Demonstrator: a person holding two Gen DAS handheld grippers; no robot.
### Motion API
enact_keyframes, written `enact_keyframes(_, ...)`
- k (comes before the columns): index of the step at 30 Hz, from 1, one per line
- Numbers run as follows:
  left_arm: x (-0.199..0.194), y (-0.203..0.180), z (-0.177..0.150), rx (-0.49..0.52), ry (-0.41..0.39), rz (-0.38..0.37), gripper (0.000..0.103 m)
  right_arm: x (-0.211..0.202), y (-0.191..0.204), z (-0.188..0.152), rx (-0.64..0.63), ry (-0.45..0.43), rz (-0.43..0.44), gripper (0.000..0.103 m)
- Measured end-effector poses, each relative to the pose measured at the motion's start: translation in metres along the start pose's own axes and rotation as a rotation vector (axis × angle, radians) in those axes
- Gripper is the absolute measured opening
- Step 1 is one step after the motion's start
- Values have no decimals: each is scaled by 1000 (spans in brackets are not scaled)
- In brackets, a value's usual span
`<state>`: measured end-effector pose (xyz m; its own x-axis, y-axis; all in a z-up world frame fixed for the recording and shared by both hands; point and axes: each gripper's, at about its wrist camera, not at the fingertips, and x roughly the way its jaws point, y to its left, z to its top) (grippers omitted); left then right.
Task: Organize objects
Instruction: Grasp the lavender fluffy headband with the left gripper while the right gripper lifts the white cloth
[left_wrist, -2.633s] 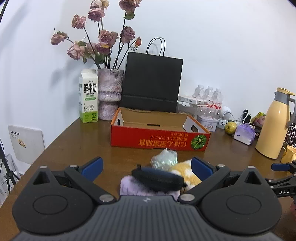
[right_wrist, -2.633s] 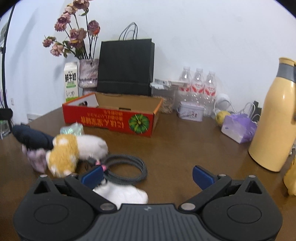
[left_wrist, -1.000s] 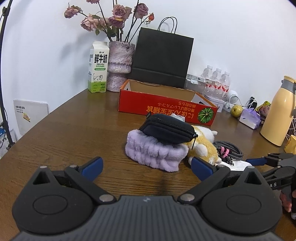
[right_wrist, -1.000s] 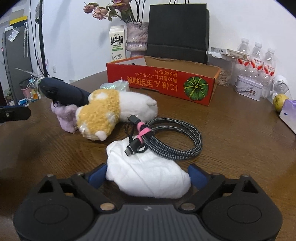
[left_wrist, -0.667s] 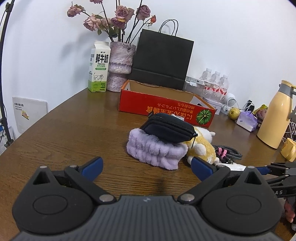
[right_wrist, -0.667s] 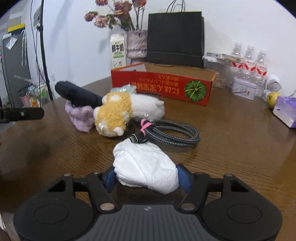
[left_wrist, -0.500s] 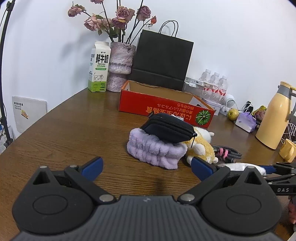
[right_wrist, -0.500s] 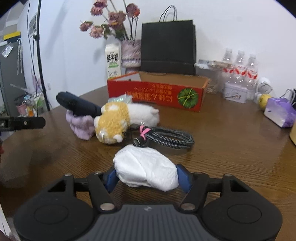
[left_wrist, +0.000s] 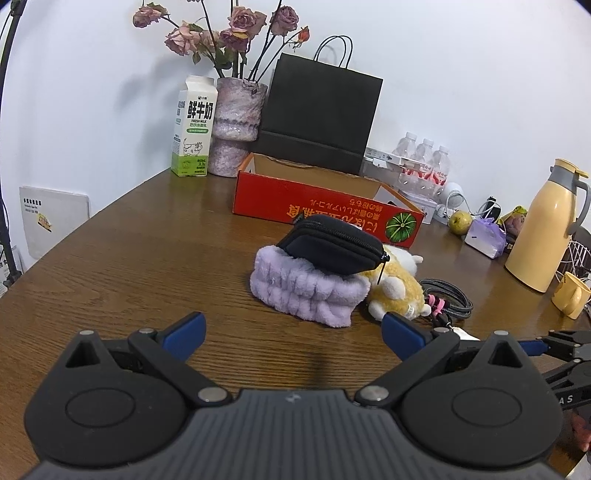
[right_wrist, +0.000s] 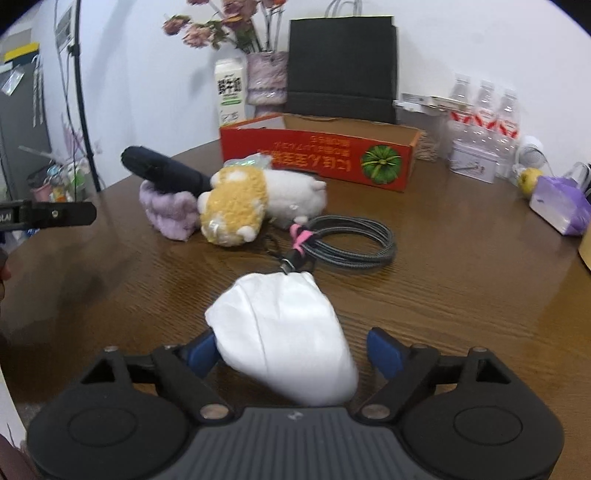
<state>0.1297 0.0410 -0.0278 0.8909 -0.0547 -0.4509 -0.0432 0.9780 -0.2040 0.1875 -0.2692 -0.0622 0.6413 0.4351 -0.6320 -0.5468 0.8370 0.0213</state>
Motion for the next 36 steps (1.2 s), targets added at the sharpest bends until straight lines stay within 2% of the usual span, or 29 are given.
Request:
enact_keyframes(4, 0, 1, 0, 0, -1, 0, 103, 11, 3, 5, -12, 29, 27, 92)
enact_keyframes(9, 3, 2, 0, 0, 11, 2, 103, 15, 7, 7, -19, 21, 36, 92)
enact_keyframes(10, 4, 2, 0, 3, 14, 4, 103, 15, 7, 6, -22, 16, 36, 88)
enact_keyframes(12, 7, 1, 1, 12, 21, 6, 103, 13, 9, 6, -32, -8, 39, 70)
enact_keyframes(16, 13, -1, 3, 32, 31, 8, 103, 9, 9, 3, -20, -33, 22, 61)
enact_keyframes(19, 19, -2, 5, 47, 40, 13, 103, -2, 7, 1, -7, -87, 6, 49)
enact_keyframes(29, 44, -11, 13, 138, 92, 27, 103, -22, -9, 8, 21, -212, -125, 48)
enact_keyframes(36, 69, -22, 19, 211, 94, 58, 103, 4, -12, 18, 23, -218, -208, 48)
